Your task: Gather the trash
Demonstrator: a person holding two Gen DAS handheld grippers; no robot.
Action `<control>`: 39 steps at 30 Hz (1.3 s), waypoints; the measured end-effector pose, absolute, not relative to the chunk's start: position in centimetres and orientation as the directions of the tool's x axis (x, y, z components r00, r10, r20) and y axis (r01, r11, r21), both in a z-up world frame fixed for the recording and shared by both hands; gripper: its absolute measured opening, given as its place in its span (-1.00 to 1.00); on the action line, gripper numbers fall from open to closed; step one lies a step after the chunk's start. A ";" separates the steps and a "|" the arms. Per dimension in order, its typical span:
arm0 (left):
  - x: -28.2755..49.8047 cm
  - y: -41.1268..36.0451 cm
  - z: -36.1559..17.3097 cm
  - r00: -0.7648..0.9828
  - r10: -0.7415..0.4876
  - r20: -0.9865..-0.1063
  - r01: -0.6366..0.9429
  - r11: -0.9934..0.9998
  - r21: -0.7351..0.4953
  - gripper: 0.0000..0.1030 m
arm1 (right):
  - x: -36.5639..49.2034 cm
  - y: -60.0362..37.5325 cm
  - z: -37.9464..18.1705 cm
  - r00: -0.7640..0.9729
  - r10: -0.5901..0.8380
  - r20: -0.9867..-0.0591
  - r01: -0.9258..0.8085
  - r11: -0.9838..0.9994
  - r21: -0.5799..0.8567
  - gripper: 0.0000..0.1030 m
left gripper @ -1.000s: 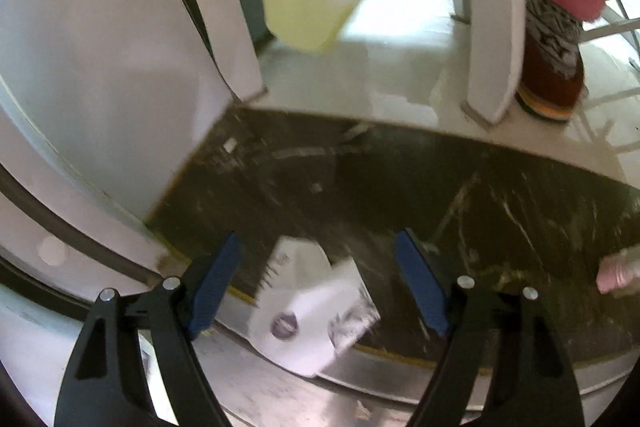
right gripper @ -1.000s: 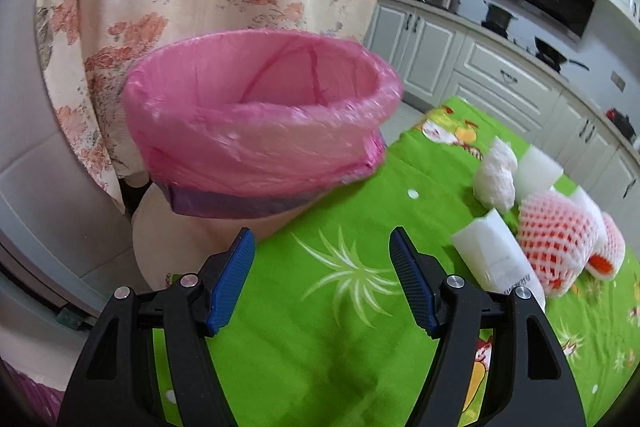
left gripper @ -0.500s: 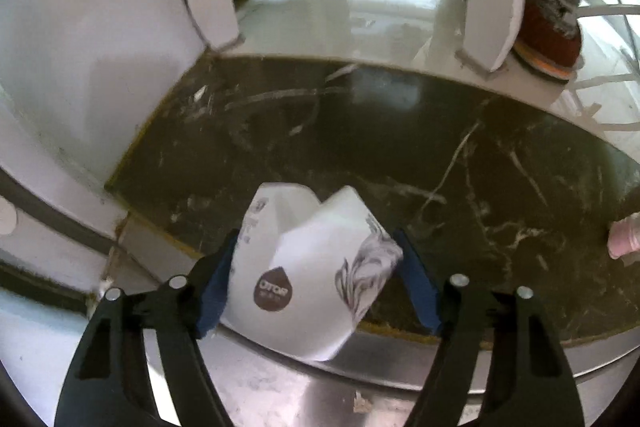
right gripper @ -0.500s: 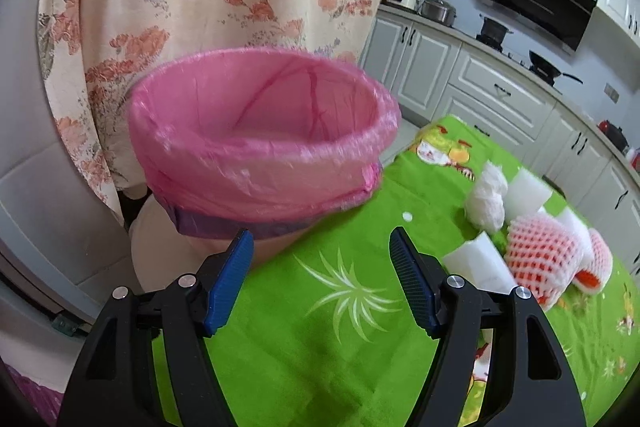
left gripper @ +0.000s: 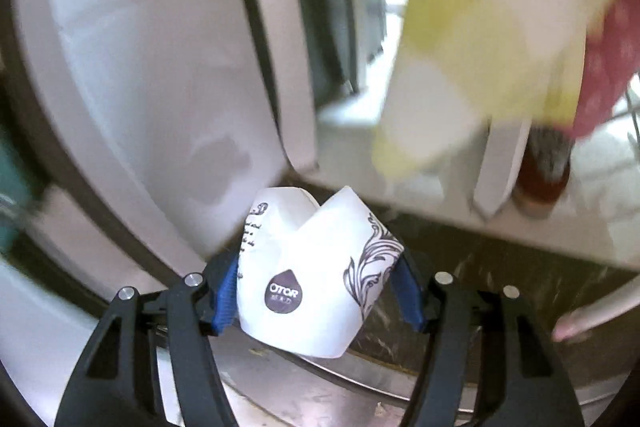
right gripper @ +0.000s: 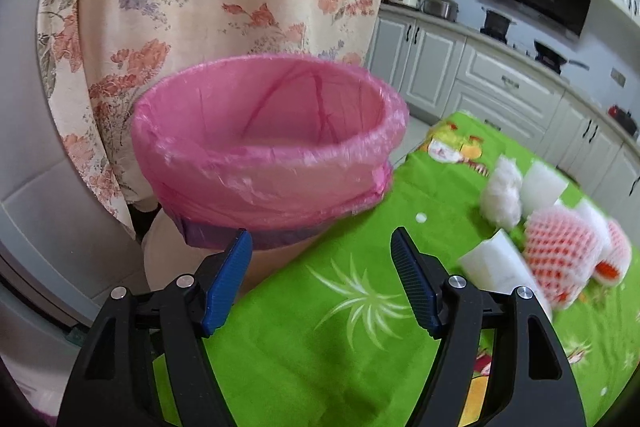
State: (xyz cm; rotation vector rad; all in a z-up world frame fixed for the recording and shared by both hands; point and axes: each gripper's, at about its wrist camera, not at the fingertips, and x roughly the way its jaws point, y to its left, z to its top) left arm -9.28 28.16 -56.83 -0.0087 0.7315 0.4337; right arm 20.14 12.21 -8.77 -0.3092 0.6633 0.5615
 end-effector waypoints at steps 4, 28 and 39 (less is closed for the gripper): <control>-10.3 28.1 -49.9 0.699 0.419 -0.579 -0.445 0.889 0.106 0.20 | 20.1 12.1 -9.2 0.621 0.426 -0.658 -0.607 0.793 -0.059 0.32; 6.8 24.7 -1.7 0.960 0.167 -0.226 -0.142 0.982 0.121 0.20 | 18.0 -3.1 -5.8 0.665 0.502 -0.553 -0.537 0.836 0.113 0.47; 19.2 24.2 -0.6 0.916 0.205 -0.345 -0.190 0.979 0.080 0.91 | 20.3 -6.9 -5.8 0.703 0.452 -0.549 -0.444 0.882 0.157 0.47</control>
